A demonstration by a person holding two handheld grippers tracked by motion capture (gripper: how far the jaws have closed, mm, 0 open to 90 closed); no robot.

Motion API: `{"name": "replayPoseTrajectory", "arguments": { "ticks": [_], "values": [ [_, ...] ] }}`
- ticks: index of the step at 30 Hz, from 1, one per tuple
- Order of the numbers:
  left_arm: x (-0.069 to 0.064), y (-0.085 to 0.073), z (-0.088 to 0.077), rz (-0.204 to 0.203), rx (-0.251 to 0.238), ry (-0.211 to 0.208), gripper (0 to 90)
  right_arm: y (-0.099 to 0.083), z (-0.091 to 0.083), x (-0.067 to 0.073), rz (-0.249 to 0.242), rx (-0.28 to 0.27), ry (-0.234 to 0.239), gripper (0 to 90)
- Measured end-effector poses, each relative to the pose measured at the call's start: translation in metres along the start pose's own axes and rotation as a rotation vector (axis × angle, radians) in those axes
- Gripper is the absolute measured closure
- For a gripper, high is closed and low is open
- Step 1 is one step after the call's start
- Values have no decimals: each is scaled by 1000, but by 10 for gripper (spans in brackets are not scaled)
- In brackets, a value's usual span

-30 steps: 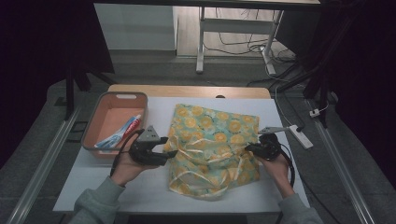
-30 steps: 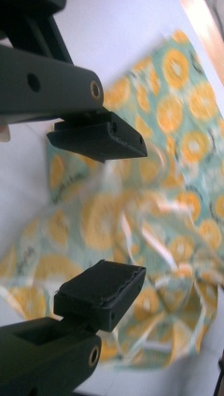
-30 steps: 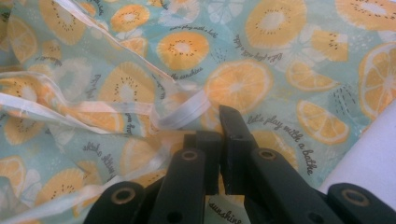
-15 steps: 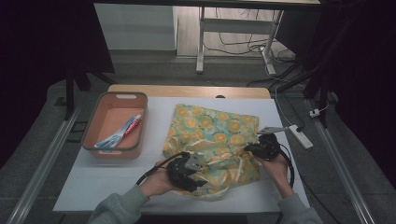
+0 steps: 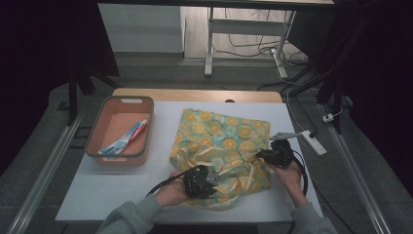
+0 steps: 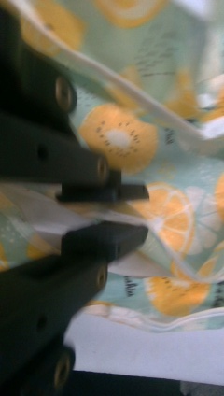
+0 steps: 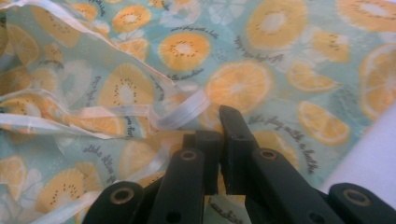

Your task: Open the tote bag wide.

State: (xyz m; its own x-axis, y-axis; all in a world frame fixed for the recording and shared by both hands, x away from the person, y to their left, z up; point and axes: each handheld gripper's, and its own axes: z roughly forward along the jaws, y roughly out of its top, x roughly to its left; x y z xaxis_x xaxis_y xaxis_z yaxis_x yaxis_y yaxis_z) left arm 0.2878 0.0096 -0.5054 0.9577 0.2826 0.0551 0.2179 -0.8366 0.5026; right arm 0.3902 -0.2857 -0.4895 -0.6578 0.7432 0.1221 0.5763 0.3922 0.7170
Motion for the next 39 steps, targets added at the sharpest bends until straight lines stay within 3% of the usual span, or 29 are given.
{"name": "replayPoseTrajectory", "arguments": {
  "ticks": [2, 5, 9, 13, 17, 20, 22, 23, 24, 29, 30, 31, 32, 33, 34, 35, 36, 38, 39],
  "values": [
    [2, -4, 1, -8, 10, -13, 885, -2, -8, -5, 21, -12, -15, 874],
    [2, -12, -7, -11, -25, -35, 886, -4, -14, -8, 35, -21, -22, 875],
    [-7, -24, -34, 19, -104, -59, 887, -9, -23, -15, 55, -34, -40, 875],
    [-13, -36, -58, 14, -162, -71, 886, -7, -24, -16, 65, -39, -50, 876],
    [-13, -45, -70, -5, -200, -85, 887, -7, -14, -17, 67, 2, -59, 875],
    [-14, -49, -72, -7, -202, -71, 886, -9, -7, -17, 68, 23, -53, 870],
    [-13, -51, -71, -19, -205, -73, 886, -9, -1, -15, 54, 47, -47, 789],
    [-12, -51, -70, -21, -204, -70, 886, -5, -4, -10, 46, 40, -33, 560],
    [-12, -51, -70, -22, -205, -67, 886, -2, -9, -5, 47, 22, -25, 478],
    [-11, -51, -70, -33, -215, -65, 886, 20, -59, 33, -83, -74, 63, 290],
    [-10, -51, -70, -32, -215, -65, 886, 20, -59, 33, -83, -74, 63, 290],
    [-10, -51, -70, -35, -218, -66, 885, 30, -75, 55, -142, -110, 89, 244],
    [-11, -50, -70, -38, -221, -67, 885, 35, -77, 67, -181, -117, 101, 231],
    [-11, -50, -70, -36, -221, -69, 885, 40, -76, 78, -214, -114, 121, 225],
    [-11, -50, -70, -30, -220, -68, 885, 40, -76, 78, -214, -114, 121, 225],
    [-11, -49, -70, -28, -220, -67, 885, 46, -61, 99, -267, -80, 168, 218],
    [-11, -49, -70, -29, -220, -68, 885, 47, -49, 108, -295, -49, 185, 211],
    [-12, -49, -70, -29, -222, -67, 885, 48, -39, 113, -313, -21, 196, 201],
    [-13, -49, -71, -30, -223, -67, 885, 49, -5, 122, -351, 65, 211, 180]
  ]
}}
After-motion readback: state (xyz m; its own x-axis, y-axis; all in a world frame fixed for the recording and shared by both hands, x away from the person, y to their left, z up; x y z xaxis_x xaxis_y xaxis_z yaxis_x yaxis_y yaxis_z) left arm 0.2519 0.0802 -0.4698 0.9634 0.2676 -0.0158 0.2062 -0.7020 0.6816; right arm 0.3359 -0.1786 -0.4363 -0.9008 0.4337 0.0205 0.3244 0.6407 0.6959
